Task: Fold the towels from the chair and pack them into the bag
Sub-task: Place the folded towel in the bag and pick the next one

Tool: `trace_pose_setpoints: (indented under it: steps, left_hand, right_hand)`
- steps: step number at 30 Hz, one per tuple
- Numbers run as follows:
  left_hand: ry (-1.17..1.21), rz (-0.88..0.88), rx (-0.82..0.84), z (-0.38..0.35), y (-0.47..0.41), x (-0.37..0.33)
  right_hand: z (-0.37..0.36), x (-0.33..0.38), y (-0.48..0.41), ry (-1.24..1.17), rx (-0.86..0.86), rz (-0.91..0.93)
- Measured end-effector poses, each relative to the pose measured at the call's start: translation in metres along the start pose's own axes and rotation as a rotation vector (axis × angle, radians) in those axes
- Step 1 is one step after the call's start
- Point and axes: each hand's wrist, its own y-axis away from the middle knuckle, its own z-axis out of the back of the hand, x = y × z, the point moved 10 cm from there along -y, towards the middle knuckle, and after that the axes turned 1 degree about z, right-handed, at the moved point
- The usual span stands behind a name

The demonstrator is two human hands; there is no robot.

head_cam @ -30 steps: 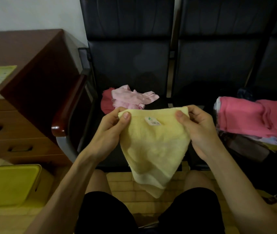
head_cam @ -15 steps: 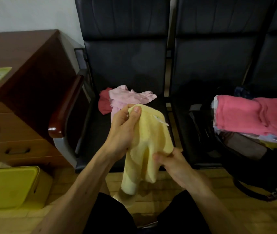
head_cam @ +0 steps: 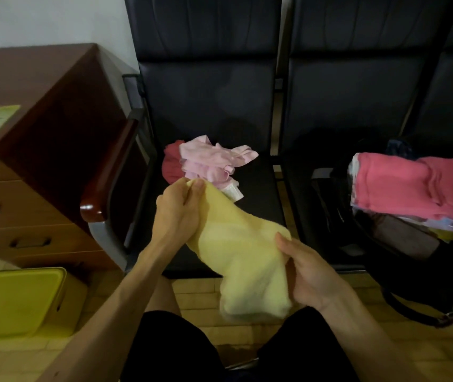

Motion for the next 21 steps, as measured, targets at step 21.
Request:
trace_pose_setpoints:
  steps: [21]
  left_hand:
    - [0.626,0.328,1.192,-0.108,0.129,0.035]
  right_hand:
    - [-0.006,0.068,-0.002,-0.014,-0.16,0.205]
